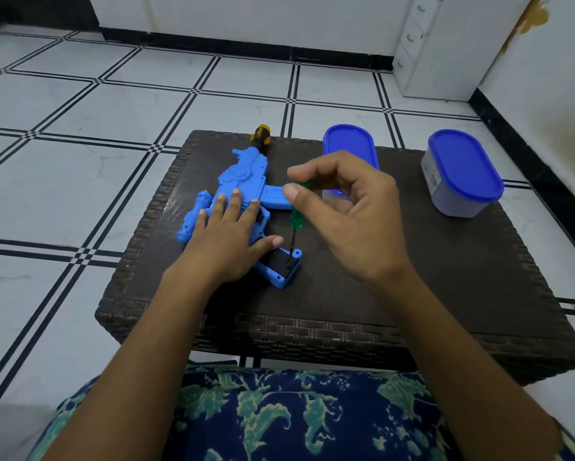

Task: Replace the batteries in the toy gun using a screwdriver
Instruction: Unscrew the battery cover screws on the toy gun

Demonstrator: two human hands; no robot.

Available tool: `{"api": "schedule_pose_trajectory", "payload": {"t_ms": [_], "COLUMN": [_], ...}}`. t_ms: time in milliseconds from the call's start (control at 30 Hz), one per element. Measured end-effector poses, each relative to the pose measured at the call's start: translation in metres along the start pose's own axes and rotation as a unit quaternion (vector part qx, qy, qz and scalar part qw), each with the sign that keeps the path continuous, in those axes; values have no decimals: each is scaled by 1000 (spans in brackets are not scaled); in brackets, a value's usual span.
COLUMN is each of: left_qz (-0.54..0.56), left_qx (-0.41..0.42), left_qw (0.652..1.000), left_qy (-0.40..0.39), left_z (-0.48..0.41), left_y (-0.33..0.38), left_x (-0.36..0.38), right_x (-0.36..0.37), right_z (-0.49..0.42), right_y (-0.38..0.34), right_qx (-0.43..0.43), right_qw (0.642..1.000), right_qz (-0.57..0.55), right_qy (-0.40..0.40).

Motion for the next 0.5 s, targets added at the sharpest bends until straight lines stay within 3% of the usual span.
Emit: {"api": "schedule_pose_trajectory", "payload": {"t_ms": [500], "left_qz": [2], "left_qx": [2], "left_qw": [1000], "left_qy": [-1], "left_z": [1], "left_y": [0], "left_x": [0], "right_x": [0], "right_z": [0], "right_y": [1], "right_qx": [-5], "right_qw": [1000], "right_qz": [-11], "right_qy": [9]}}
Point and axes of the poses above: each hand's wrist, its own z-axis away from the middle knuckle, its own x-axis out of the palm, y = z × x, the point moved 3 cm from there along -z, towards the middle knuckle, and after that the axes turned 15 degrees about -x, right-handed, at the moved point
